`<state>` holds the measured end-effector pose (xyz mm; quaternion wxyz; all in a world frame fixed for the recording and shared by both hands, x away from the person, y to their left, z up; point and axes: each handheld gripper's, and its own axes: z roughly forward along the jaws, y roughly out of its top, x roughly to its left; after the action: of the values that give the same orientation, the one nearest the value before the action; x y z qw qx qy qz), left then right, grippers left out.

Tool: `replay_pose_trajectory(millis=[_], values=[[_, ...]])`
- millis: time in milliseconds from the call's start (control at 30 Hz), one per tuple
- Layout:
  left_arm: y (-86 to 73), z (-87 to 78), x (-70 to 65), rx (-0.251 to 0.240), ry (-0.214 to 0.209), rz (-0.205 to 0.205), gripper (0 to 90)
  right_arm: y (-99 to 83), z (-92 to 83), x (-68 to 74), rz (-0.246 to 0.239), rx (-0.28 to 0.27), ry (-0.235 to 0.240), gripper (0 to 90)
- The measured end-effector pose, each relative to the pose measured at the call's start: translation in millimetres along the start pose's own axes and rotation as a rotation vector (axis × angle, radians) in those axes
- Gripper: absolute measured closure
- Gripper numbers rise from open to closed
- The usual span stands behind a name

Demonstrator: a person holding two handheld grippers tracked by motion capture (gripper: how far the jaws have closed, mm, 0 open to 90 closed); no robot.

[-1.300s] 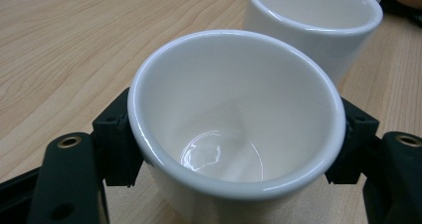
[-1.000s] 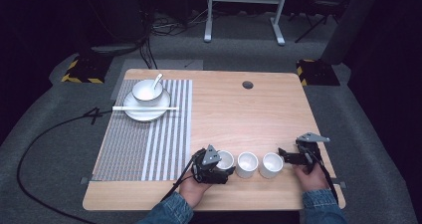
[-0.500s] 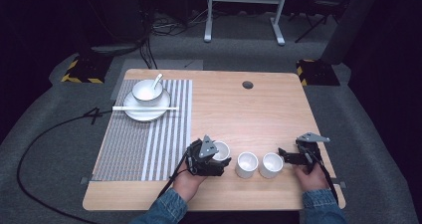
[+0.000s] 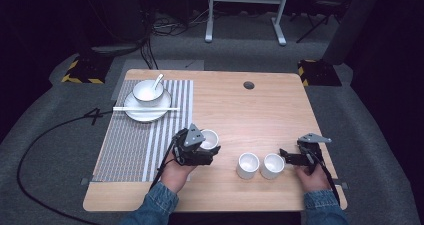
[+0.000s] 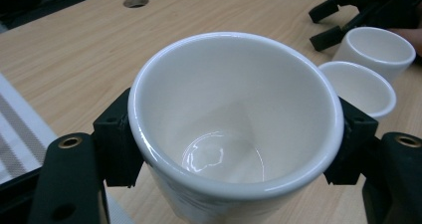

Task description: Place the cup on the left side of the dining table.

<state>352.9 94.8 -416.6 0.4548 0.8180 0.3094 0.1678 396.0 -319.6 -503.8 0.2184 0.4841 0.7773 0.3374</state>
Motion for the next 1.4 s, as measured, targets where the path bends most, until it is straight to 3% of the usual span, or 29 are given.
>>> replay_pose_trajectory(millis=[167,367,467,767,967,1233,1333,1400], values=[[3.3,-13.4,15.6,-0.021,0.032,-0.016,27.1,0.0,0.0,0.0,0.000,0.000,0.000,15.0],[5.1,-18.1,24.9,-0.024,0.057,-0.027,27.1,0.0,0.0,0.0,0.000,0.000,0.001,15.0],[5.4,-21.4,31.4,-0.025,0.097,-0.023,27.1,0.0,0.0,0.0,0.000,0.000,0.001,15.0],[0.2,-31.9,59.2,-0.036,0.157,-0.074,27.2,0.0,0.0,0.0,0.000,0.000,0.000,15.0],[-1.0,-34.1,67.1,-0.041,0.192,-0.072,27.1,0.0,0.0,0.0,0.000,0.000,0.000,15.0],[-2.1,-32.1,86.3,-0.044,0.238,-0.110,27.2,0.0,0.0,0.0,0.000,0.000,0.000,15.1],[-3.1,-29.2,91.2,-0.050,0.258,-0.100,27.2,0.0,0.0,0.0,0.000,0.000,0.000,15.0],[-5.5,-26.3,97.6,-0.067,0.256,-0.128,27.2,0.0,0.0,0.0,0.000,0.000,0.000,15.0]])
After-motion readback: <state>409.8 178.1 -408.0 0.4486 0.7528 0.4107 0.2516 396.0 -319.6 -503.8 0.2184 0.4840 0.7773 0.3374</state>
